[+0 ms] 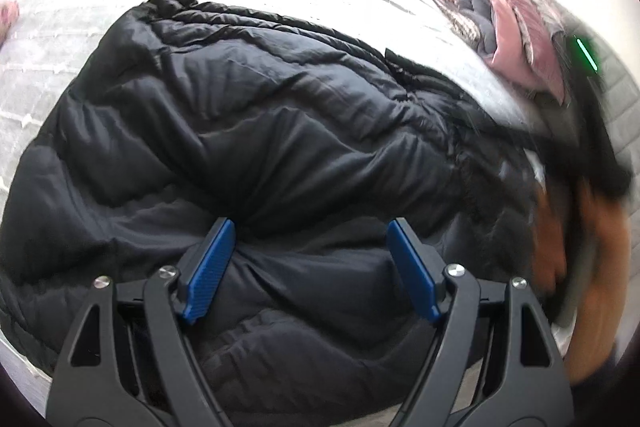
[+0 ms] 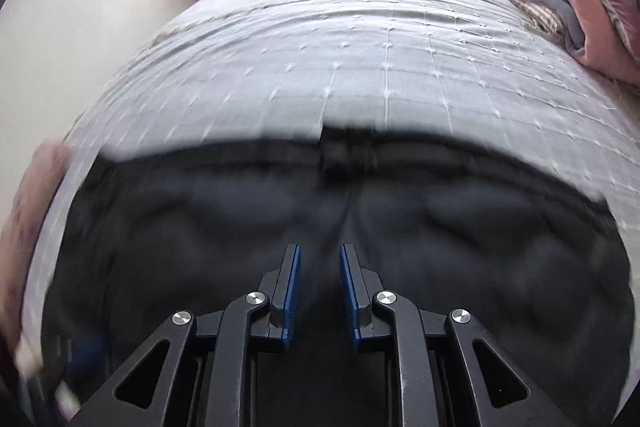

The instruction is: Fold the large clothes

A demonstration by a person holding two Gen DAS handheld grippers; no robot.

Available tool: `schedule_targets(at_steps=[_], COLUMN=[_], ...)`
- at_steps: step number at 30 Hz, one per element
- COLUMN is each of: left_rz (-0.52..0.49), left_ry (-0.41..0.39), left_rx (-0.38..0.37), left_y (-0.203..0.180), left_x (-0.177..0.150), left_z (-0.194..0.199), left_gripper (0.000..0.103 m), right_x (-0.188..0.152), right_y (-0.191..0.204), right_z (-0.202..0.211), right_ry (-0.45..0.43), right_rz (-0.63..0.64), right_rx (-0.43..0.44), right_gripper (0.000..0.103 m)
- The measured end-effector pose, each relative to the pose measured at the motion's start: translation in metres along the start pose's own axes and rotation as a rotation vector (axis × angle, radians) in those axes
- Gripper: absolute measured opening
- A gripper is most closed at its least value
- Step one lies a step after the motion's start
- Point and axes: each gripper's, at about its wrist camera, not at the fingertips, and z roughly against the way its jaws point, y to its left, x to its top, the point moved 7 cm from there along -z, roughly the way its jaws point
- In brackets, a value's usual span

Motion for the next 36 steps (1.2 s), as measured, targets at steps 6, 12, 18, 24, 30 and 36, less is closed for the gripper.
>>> schedule_targets(at_steps=[6,12,18,24,30,36], left_rz=[0.045,0.113,0.193,0.21,0.311,0.446], left_ry=[0.002,-0.03,-0.062,-0.122,-0.148,-0.124], left_rx=[-0.021,-0.014,0.014,0.114,0.119,-0.005], left_y=[0.005,0.02,0.053,0.087,0.119,0.126], left_x=[0.0,0.0,-0.002,-0.012,-0.039,-0.085], left_z=[0.001,0.022,0.044,0.075,0.103,0.104], left_gripper=[0.079,0.079,0.079,0.079,0.079,0.079], right_x=[-0.1,-0.145,-0.156,-0.158,-0.161,-0.15], right_y=[0.016,0.017,0.029,0.027,0.027,0.023], right_z=[0.067,0.081,0.067,0.04,0.037,0.05], right_ry=[0.009,-0.059,-0.025,0.035,0.053,0.013], right_rz=[0.042,0.044,0.151,0.15,0.156,0.13], right_rx=[0.114,0.109,0.095,0.066,0.057,0.093], right_gripper=[0.02,0.02,0.019,0.018,0.018,0.02])
